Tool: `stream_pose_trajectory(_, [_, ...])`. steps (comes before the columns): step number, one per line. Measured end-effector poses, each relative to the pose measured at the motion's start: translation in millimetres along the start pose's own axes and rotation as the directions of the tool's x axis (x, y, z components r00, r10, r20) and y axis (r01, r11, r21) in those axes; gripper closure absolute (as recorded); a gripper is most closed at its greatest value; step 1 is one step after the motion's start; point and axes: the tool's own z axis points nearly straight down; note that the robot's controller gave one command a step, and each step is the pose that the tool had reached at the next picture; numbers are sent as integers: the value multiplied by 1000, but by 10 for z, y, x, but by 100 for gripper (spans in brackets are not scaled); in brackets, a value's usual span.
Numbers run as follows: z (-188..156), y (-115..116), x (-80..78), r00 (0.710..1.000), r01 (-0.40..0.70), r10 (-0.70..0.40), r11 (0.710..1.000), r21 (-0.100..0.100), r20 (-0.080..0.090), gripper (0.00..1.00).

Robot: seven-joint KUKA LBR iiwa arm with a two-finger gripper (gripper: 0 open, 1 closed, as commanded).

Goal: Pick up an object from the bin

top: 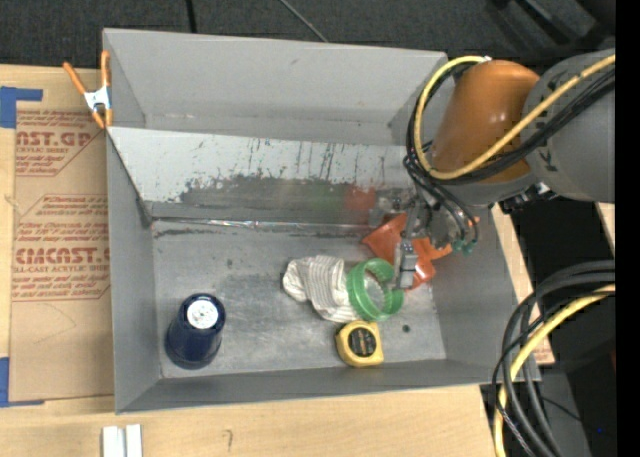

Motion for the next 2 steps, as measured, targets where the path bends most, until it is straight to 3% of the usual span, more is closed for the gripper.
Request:
stream_pose_trajectory(1, [410, 62, 58, 989, 145, -145, 989, 1, 0, 0])
stream_pose_trajectory(2, [827, 74, 88, 975, 224, -224, 975, 0, 0, 100])
